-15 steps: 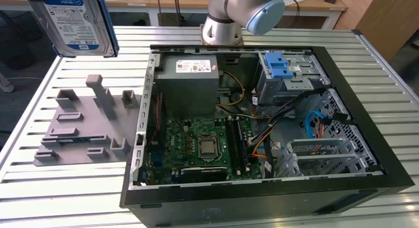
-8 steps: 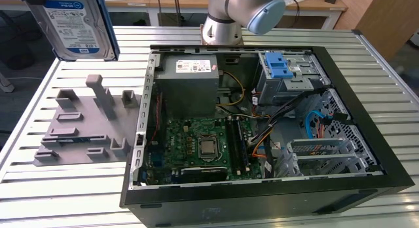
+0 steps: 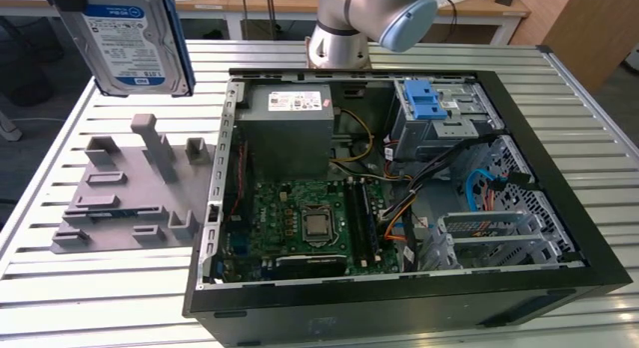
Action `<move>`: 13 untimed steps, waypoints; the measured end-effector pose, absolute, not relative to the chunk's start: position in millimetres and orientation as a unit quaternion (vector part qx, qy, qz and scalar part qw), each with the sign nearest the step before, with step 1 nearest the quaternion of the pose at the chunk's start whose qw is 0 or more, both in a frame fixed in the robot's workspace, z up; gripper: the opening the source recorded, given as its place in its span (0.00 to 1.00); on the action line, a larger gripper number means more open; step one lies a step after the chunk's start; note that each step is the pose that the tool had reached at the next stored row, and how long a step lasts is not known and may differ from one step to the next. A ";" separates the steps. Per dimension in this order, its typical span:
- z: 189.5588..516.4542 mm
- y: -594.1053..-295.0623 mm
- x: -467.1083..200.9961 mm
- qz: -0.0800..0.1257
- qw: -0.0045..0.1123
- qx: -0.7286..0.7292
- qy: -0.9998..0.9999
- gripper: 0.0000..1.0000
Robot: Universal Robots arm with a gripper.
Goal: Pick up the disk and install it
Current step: 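Pick up the disk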
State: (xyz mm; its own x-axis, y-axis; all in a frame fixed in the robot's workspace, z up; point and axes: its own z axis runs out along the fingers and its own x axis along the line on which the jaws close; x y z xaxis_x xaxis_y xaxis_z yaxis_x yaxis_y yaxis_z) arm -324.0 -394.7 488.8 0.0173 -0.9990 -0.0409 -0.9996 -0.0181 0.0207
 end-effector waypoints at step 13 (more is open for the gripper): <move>488.7 -407.3 -309.3 0.023 0.005 -0.712 0.702 0.36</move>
